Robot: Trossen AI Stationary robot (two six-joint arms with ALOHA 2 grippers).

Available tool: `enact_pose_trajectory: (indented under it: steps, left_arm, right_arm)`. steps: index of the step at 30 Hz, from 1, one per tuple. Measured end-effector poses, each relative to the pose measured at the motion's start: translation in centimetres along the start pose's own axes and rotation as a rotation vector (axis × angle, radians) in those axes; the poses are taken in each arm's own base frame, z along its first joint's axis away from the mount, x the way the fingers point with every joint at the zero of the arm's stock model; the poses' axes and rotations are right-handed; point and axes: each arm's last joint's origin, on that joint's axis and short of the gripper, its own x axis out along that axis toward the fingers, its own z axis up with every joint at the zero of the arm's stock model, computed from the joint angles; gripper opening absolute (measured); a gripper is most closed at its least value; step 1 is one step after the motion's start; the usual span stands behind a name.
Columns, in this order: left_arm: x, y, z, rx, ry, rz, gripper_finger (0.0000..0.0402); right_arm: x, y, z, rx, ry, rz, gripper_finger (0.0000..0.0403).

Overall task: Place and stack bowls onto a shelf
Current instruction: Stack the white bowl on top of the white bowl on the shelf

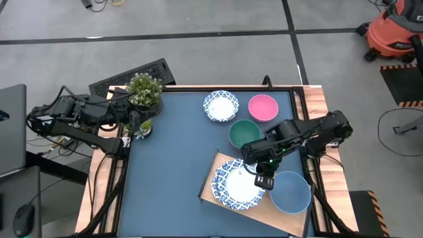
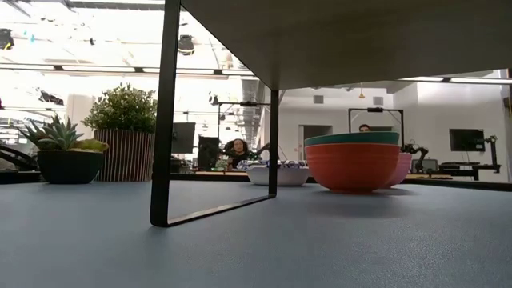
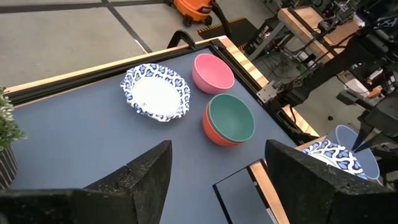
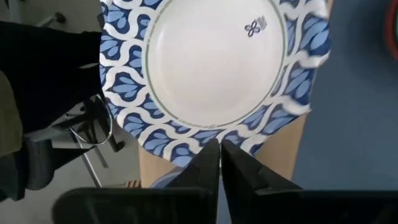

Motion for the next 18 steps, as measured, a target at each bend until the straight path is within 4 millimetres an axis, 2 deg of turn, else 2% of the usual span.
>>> enact_pose_trajectory:
  steps: [5,12,18]
  left_arm:
    - [0.0,0.0,0.0,0.001,0.004,-0.003,0.0243]
    - [0.0,0.0,0.0,0.004,0.004,-0.004,0.0243]
    - [0.0,0.0,0.0,0.004,0.004,-0.004,0.0243]
  right_arm:
    - [0.3,0.9,-0.8,0.046,0.003,-0.012,0.0019]
    - [0.8,2.2,-2.3,0.084,0.014,-0.024,0.0034]
    - [1.0,2.5,-2.6,0.088,-0.014,-0.054,0.0023]
